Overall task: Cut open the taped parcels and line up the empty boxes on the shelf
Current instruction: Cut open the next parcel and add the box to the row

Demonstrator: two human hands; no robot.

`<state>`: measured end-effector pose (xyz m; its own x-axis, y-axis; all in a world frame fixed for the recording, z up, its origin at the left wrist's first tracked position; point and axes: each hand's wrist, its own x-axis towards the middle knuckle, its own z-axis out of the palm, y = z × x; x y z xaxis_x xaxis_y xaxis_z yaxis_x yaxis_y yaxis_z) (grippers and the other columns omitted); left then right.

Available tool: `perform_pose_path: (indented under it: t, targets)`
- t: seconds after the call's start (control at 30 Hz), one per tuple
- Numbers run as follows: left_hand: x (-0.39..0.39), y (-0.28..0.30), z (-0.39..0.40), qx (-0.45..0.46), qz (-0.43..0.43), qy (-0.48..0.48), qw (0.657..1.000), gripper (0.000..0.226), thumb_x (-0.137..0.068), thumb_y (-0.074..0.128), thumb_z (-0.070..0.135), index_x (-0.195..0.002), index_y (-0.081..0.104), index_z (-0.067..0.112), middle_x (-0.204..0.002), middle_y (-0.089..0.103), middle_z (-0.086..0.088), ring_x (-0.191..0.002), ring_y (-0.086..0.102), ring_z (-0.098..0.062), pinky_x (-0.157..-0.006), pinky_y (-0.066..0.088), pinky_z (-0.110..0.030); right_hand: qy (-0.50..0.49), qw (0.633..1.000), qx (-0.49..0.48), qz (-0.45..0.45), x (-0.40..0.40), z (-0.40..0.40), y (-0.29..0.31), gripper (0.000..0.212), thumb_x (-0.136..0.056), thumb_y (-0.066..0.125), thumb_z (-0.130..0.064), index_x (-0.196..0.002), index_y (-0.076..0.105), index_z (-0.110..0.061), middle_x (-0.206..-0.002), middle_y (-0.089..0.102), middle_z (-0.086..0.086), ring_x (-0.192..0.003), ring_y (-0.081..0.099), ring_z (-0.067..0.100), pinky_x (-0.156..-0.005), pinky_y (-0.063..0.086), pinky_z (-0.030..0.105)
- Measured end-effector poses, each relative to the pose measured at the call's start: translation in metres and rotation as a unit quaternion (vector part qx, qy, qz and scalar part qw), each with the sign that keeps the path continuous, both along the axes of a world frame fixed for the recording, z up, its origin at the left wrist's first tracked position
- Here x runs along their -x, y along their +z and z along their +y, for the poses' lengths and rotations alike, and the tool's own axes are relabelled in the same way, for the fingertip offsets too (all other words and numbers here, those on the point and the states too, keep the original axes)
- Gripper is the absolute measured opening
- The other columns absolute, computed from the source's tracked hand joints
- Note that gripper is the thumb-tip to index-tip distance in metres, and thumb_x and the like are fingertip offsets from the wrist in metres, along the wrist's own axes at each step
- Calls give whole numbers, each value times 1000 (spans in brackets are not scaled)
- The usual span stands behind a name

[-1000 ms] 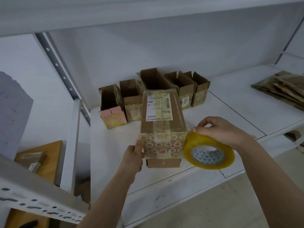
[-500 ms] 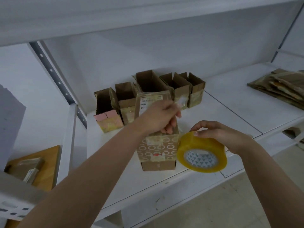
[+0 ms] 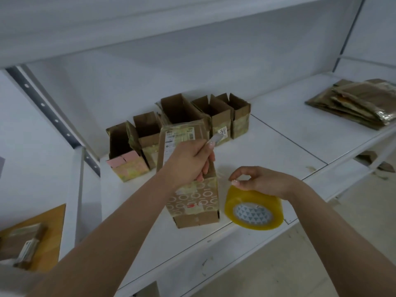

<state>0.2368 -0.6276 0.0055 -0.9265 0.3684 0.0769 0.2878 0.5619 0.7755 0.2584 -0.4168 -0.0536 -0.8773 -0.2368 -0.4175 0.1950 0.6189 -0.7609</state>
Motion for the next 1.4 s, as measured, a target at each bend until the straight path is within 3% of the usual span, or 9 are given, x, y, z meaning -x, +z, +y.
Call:
perform_pose_path:
  t: [0.27,0.4,0.53,0.7,0.77,0.9,0.97,1.23,1.4]
  targets:
    - [-6,25,1,246,16,-139,959,39,-101,45,39,-72,62,18,-70,63,-2,-64,57,-12,-70,47,-32,-18,997,75,32,-14,13,5,25,-99,52,-38,-107,76,-35,-101,74,-8,-92,71,16,-84,57,28]
    - [-9,39,21,386,13,-161,908,37,-103,39,35,-75,57,18,-72,51,3,-70,49,-13,-69,41,-36,-52,995,23,78,-20,10,14,25,-100,52,-35,-107,76,-31,-104,71,-6,-95,66,15,-87,52,28]
    - [-10,36,46,516,64,-137,843,33,-102,37,34,-108,66,18,-87,55,4,-88,56,-17,-69,41,-30,-68,991,-44,110,-31,5,26,26,-100,49,-35,-105,75,-36,-106,65,-10,-100,60,15,-95,48,33]
    - [-17,28,63,628,120,-116,760,29,-100,36,29,-96,62,18,-82,54,2,-77,54,-17,-58,36,-28,-90,983,-96,127,-41,-6,33,26,-99,48,-39,-107,72,-39,-115,61,-9,-109,57,20,-97,47,38]
    - [-17,28,56,605,129,-124,776,31,-102,36,29,-95,63,16,-79,52,2,-75,53,-17,-59,36,-29,-101,985,-78,114,-43,-6,32,26,-98,49,-38,-108,73,-38,-113,62,-8,-106,58,20,-96,48,38]
    - [-12,41,27,366,0,-108,924,37,-105,34,34,-87,59,14,-79,58,-1,-74,56,-17,-69,44,-32,-125,989,-20,73,-41,-1,21,23,-96,54,-36,-104,75,-34,-110,66,-4,-102,60,20,-97,50,40]
    - [-9,36,18,282,-17,-55,958,34,-104,38,36,-84,57,15,-79,60,-4,-72,58,-17,-69,47,-33,-124,991,-7,59,-39,0,12,23,-96,54,-33,-103,76,-32,-110,67,-4,-104,60,20,-98,49,38]
    - [-2,14,34,390,65,14,918,15,-87,62,20,-82,49,16,-78,51,-1,-81,56,-19,-61,38,-28,-160,986,-26,40,-39,12,-10,22,-95,56,-39,-102,75,-32,-107,68,-2,-100,62,23,-96,51,42]
    - [-6,20,37,421,75,12,904,29,-82,72,33,-93,50,18,-84,51,4,-85,55,-17,-66,40,-30,-208,970,50,114,-45,19,6,26,-98,49,-39,-96,75,-40,-110,67,-5,-99,62,19,-96,51,43]
